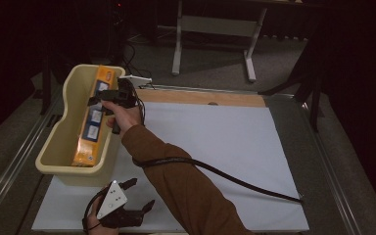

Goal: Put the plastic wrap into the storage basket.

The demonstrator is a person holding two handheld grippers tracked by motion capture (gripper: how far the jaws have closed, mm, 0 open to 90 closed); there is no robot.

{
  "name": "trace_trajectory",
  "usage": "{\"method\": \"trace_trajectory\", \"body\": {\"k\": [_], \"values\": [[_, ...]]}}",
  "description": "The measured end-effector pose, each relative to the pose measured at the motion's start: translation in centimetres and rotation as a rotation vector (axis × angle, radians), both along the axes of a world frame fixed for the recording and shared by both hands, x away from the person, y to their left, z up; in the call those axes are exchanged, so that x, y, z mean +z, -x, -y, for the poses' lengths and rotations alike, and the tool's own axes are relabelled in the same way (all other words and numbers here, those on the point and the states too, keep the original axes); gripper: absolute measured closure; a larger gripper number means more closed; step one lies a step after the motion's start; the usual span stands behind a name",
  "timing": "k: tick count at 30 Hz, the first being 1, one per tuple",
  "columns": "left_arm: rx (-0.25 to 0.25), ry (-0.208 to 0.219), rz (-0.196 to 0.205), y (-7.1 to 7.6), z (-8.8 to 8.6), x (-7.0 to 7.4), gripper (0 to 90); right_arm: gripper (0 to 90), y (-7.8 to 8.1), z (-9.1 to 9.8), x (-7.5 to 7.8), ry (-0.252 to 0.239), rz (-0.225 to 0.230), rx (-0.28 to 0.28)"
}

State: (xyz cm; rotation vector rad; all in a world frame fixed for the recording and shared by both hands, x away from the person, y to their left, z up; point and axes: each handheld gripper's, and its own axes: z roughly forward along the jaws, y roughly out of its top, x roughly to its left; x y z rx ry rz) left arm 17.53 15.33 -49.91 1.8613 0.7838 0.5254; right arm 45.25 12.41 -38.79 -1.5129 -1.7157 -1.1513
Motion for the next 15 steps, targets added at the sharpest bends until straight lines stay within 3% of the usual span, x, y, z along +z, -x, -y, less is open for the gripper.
{"method": "trace_trajectory", "body": {"k": [5,15], "values": [[0.003,0.001,0.0,0.0,0.0,0.0,15.4,36.3,0.6,-0.2,1.6,0.038,0.057,0.046],[0.01,0.006,0.002,0.0,-0.1,0.0,15.4,37.2,0.9,0.6,1.6,0.107,0.121,0.12]]}}
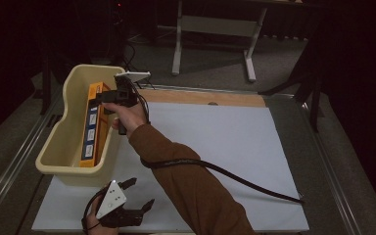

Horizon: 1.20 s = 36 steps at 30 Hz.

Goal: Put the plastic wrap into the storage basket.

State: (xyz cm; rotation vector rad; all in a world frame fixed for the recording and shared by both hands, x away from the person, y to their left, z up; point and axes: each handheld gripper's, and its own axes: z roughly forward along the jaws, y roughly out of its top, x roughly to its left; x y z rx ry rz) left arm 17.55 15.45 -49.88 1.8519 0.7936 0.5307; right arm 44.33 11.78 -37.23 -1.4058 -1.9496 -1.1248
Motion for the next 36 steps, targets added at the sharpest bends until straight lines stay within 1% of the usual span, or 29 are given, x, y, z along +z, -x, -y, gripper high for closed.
{"method": "trace_trajectory", "body": {"k": [4,5,6,8,9,10,11,13,14,17,22,27,28,29,30,31,32,33,36], "values": [[0.003,0.002,0.0,0.0,0.0,0.0,15.4,37.4,0.2,0.6,0.2,0.041,0.038,0.024],[0.003,0.002,0.0,0.0,0.0,0.0,15.4,37.4,0.2,0.6,0.2,0.041,0.038,0.024],[0.004,0.0,0.0,0.0,0.0,0.0,15.4,37.4,0.3,0.9,0.3,0.055,0.058,0.043],[0.004,-0.001,0.0,-0.1,0.0,0.0,15.4,37.4,0.3,1.0,0.3,0.058,0.065,0.052],[0.005,-0.001,0.0,-0.1,0.0,0.0,15.3,37.4,0.5,1.3,0.4,0.078,0.089,0.073],[0.005,0.0,0.0,-0.1,0.0,0.0,15.3,37.4,0.5,1.3,0.4,0.078,0.089,0.073],[0.005,-0.002,-0.001,-0.1,0.0,0.0,15.4,37.7,0.8,1.6,0.4,0.106,0.123,0.106],[0.005,-0.002,-0.001,-0.1,0.0,0.0,15.4,37.8,0.9,1.9,0.3,0.11,0.134,0.146],[0.006,-0.002,-0.001,-0.1,0.0,0.0,15.4,37.9,1.1,2.2,0.3,0.129,0.151,0.159],[0.006,-0.002,-0.001,-0.1,0.0,0.0,15.4,38.0,1.3,2.9,0.4,0.155,0.192,0.172],[0.005,-0.006,-0.002,-0.2,0.1,0.0,15.4,38.0,1.7,4.7,0.0,0.187,0.216,0.197],[0.008,-0.01,-0.001,-0.2,0.1,0.0,15.4,38.0,2.4,6.7,-0.8,0.252,0.281,0.232],[0.008,-0.01,-0.001,-0.2,0.1,0.0,15.4,38.0,2.4,6.7,-0.8,0.252,0.281,0.232],[0.012,-0.009,0.001,-0.2,0.1,0.0,15.4,38.0,2.7,7.8,-1.1,0.271,0.322,0.213],[0.012,-0.009,0.001,-0.2,0.1,0.0,15.3,38.0,2.9,8.2,-1.2,0.274,0.33,0.212],[0.013,-0.012,0.001,-0.2,0.1,0.0,15.3,38.0,2.9,8.2,-1.2,0.274,0.33,0.212],[0.019,-0.013,0.002,-0.2,0.1,0.0,15.4,38.0,3.0,8.7,-1.3,0.278,0.339,0.212],[0.022,-0.011,0.001,-0.2,0.0,0.0,15.3,38.0,3.5,9.6,-1.6,0.305,0.373,0.229],[0.036,-0.011,-0.004,-0.3,0.0,0.0,15.4,37.9,4.3,11.1,-2.0,0.345,0.433,0.268]]}}
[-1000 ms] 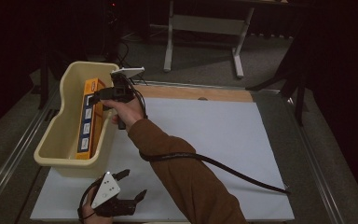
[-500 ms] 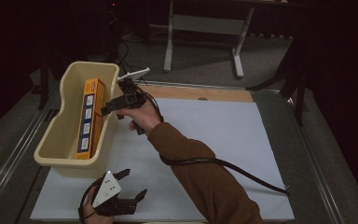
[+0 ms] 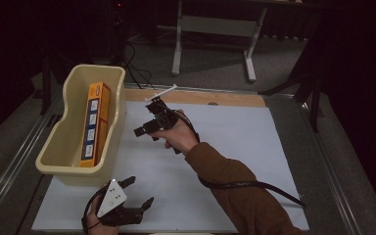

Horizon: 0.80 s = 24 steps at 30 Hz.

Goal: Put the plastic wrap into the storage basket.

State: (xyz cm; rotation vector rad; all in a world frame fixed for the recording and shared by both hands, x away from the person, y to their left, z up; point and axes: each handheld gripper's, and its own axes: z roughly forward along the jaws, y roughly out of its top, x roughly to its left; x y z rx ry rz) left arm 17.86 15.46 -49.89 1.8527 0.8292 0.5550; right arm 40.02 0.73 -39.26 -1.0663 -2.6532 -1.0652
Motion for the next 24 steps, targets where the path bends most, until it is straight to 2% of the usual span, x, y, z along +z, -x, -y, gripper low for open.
{"method": "trace_trajectory", "body": {"k": [2,6,11,12,13,15,21,24], "values": [[0.005,0.0,-0.004,-0.1,0.0,0.0,15.4,37.8,0.5,1.0,-0.2,0.003,0.022,0.026],[0.012,-0.003,-0.006,-0.1,0.0,-0.1,15.4,37.2,1.3,3.0,-0.9,0.002,0.031,0.046],[0.03,-0.007,-0.01,-0.1,-0.2,-0.1,15.3,36.1,2.3,5.6,-2.0,0.004,0.106,0.068],[0.03,-0.007,-0.01,-0.1,-0.2,-0.1,15.3,36.1,2.3,5.6,-2.0,0.004,0.106,0.068],[0.038,-0.005,-0.013,-0.2,-0.3,-0.1,15.3,36.5,2.8,6.8,-2.6,0.011,0.135,0.073],[0.047,0.001,-0.014,-0.2,-0.4,-0.1,15.4,36.4,3.1,7.6,-3.0,0.02,0.169,0.081],[0.066,-0.003,-0.022,-0.3,-0.5,-0.2,15.4,35.7,4.7,10.1,-4.3,0.088,0.291,0.113],[0.067,0.0,-0.022,-0.3,-0.5,-0.2,15.4,33.6,5.6,11.3,-4.8,0.071,0.318,0.131]]}}
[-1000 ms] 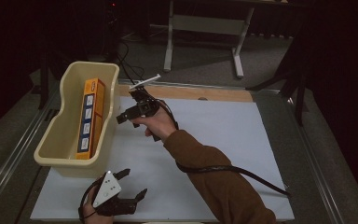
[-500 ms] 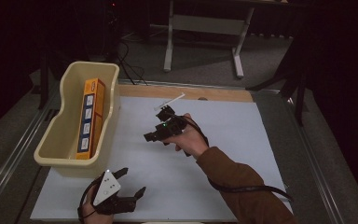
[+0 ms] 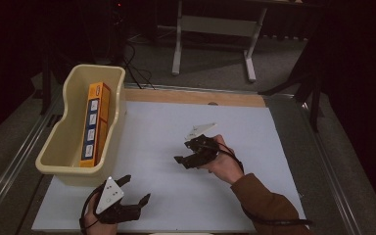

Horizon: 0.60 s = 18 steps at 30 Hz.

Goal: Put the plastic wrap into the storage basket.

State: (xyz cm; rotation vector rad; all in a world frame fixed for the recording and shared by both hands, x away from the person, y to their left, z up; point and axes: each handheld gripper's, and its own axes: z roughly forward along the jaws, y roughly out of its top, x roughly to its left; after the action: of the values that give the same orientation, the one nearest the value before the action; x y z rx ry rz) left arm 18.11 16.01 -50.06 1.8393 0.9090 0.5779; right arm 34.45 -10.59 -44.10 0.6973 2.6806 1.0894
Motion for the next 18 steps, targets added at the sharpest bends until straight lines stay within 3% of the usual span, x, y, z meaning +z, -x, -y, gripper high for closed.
{"method": "trace_trajectory", "body": {"k": [4,7,13,18], "values": [[0.008,0.001,0.001,0.0,-0.2,0.0,15.4,32.5,0.9,1.6,-0.9,-0.057,0.017,-0.011],[0.017,0.006,-0.001,-0.1,-0.3,0.1,15.4,32.1,1.4,2.5,-1.5,-0.068,0.03,-0.018],[0.026,0.003,-0.007,-0.1,-0.4,0.0,15.4,31.4,2.8,5.6,-3.2,-0.145,0.057,-0.081],[0.035,-0.01,-0.007,-0.1,-0.4,0.0,15.3,30.3,3.5,7.8,-4.2,-0.135,0.097,-0.11]]}}
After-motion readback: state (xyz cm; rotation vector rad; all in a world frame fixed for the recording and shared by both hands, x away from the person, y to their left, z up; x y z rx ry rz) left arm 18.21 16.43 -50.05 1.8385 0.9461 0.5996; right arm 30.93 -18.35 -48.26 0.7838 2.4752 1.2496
